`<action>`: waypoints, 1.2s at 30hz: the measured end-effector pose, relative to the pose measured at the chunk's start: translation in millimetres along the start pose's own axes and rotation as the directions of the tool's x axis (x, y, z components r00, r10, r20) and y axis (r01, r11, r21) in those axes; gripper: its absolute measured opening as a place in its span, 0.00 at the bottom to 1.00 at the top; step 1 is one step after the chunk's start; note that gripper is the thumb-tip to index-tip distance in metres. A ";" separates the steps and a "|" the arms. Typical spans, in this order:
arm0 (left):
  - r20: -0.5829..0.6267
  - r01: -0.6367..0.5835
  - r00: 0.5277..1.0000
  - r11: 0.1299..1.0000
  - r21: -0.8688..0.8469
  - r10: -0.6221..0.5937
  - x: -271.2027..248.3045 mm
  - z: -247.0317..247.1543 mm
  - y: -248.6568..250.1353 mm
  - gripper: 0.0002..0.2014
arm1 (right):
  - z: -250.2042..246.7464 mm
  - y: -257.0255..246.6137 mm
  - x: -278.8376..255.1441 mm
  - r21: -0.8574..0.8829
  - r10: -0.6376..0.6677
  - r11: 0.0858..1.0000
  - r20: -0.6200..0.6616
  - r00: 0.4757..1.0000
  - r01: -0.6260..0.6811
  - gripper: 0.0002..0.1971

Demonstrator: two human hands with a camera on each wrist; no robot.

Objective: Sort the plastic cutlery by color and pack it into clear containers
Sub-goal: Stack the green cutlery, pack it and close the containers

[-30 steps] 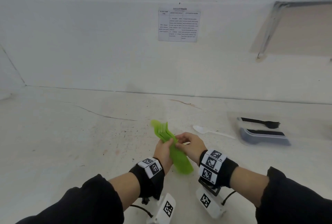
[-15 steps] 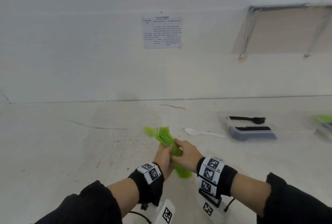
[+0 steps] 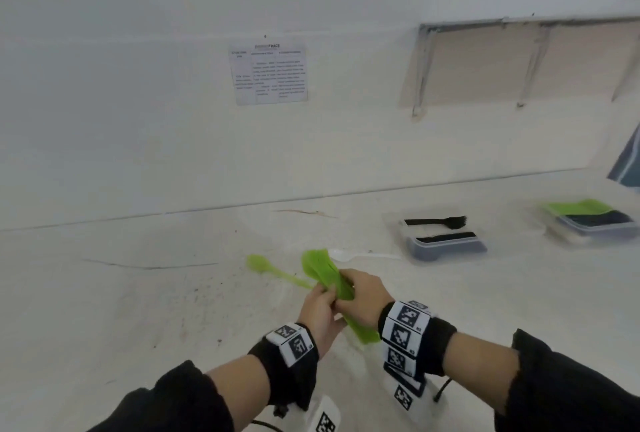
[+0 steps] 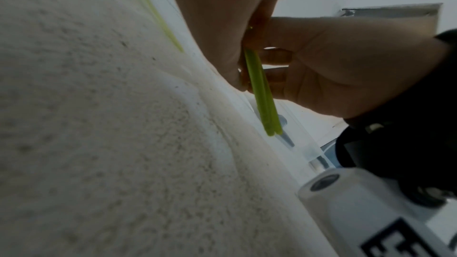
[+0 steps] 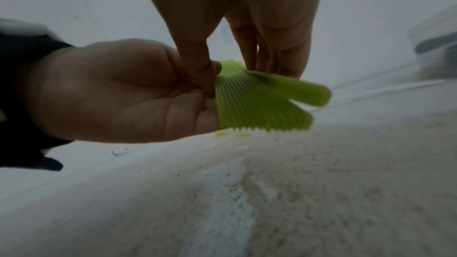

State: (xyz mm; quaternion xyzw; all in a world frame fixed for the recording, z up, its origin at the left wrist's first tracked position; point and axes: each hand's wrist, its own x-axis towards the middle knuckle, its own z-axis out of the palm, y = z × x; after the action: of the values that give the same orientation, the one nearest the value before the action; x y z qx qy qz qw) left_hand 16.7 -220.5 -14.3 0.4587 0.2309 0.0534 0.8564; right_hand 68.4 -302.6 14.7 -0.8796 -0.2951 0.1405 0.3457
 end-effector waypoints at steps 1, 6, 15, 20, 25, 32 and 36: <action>0.011 0.000 1.000 1.000 0.002 0.000 1.8 2.8 -0.2 0.14 | -3.7 1.9 -0.1 0.010 0.013 1.000 0.002 1.000 -0.013 0.22; 0.045 -0.003 0.999 1.000 -0.005 0.003 9.0 15.8 -1.3 0.14 | -19.6 15.5 4.2 0.087 0.077 0.993 0.028 0.997 -0.079 0.21; 0.058 -0.054 0.997 0.997 0.059 0.050 40.9 61.9 -3.1 0.11 | -57.2 60.9 31.8 0.230 0.105 0.967 0.042 0.994 -0.112 0.22; 0.027 -0.133 0.991 0.978 0.160 0.131 64.4 100.2 -0.9 0.13 | -93.5 84.1 55.0 0.313 0.064 0.946 0.078 0.995 -0.086 0.24; -0.007 -0.221 0.971 0.917 0.332 0.237 83.7 129.6 -3.1 0.14 | -139.3 100.0 74.8 0.448 0.075 0.877 0.226 0.971 -0.173 0.12; 0.082 -0.278 0.957 0.788 0.549 0.279 105.6 159.6 -18.8 0.08 | -192.8 129.4 95.6 0.175 0.053 0.983 0.005 0.999 -0.053 0.38; 0.309 -0.390 0.919 0.446 0.806 0.246 112.0 172.4 -25.3 0.12 | -225.4 127.6 96.5 -0.501 -0.185 0.802 0.310 0.933 0.326 0.34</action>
State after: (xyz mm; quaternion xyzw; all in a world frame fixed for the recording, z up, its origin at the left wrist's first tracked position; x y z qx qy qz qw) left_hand 189.8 -332.3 7.8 0.8570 0.0728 0.0588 0.5068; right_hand 299.9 -436.4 85.0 -0.8685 -0.4798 0.1102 0.0582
